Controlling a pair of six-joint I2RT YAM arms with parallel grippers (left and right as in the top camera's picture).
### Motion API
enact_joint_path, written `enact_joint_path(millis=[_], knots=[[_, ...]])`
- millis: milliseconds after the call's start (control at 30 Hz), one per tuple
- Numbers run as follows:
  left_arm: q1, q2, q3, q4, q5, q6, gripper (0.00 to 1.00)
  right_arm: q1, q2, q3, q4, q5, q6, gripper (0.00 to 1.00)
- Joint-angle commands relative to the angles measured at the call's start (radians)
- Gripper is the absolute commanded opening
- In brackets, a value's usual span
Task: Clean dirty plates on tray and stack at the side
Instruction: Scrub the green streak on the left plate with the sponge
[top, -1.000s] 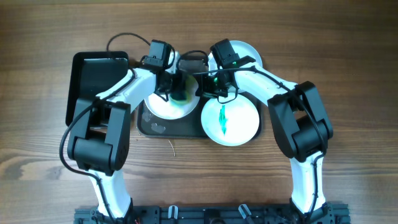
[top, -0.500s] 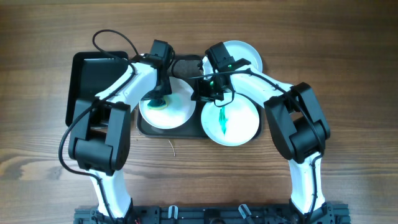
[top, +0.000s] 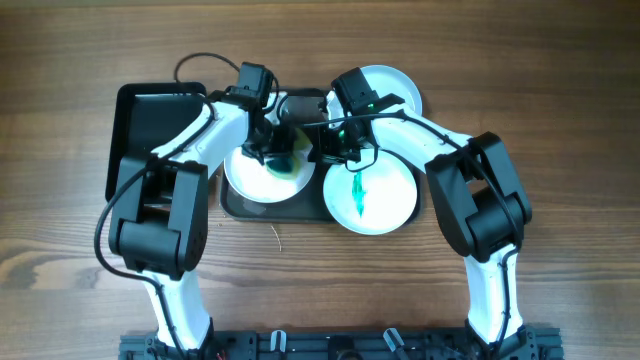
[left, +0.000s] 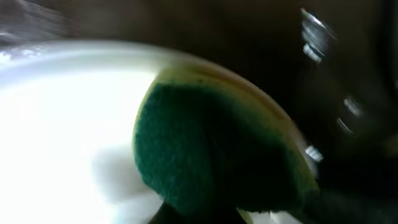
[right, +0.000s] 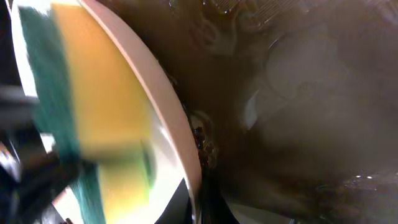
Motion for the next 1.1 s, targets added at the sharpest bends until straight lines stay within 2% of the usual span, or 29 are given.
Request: enact_joint_path(millis=[0,33,67,200,367,433,633,733,867,933,1000,1067], knots=[[0.005,0.031,-0.014,-0.012,-0.572,-0.330,0.04,-0.010,0.028,-0.017,-0.003,0.017,0.007,0.04],[0.004,0.031,-0.014,-0.032,-0.641,-0.361,0.04,-0.010,0.028,-0.017,-0.003,0.018,0.007,0.04],[0.004,0.031,-0.014,-0.050,-0.647,-0.362,0.04,-0.010,0.028,-0.017,-0.003,0.018,0.007,0.04],[0.002,0.031,-0.014,-0.165,-0.602,-0.362,0.04,-0.010,0.028,-0.017,-0.002,0.021,0.008,0.04],[0.000,0.031,-0.014,-0.283,-0.400,-0.332,0.04,-0.010,0.028,-0.017,-0.002,0.021,0.008,0.04],[0.000,0.031,-0.014,-0.296,-0.271,-0.250,0.04,-0.010,0.028,-0.017,-0.002,0.021,0.008,0.04],[0.001,0.031,-0.014,-0.291,0.180,0.102,0.04,-0.010,0.028,-0.017,-0.003,0.021,0.008,0.04],[0.001,0.031,-0.014,-0.279,0.280,0.183,0.04,-0.010,0.028,-0.017,-0.003,0.021,0.008,0.04],[0.006,0.031,-0.014,-0.208,0.267,0.177,0.04,-0.010,0.028,-0.017,-0.003,0.021,0.008,0.04],[0.011,0.031,-0.014,-0.160,0.188,0.102,0.04,-0.010,0.028,-0.017,-0.003,0.021,0.008,0.04],[0.018,0.031,-0.014,-0.115,0.005,-0.045,0.04,-0.010,0.028,-0.017,-0.003,0.021,0.008,0.04],[0.021,0.031,-0.014,-0.107,-0.249,-0.221,0.04,-0.010,0.028,-0.017,-0.003,0.021,0.008,0.04]])
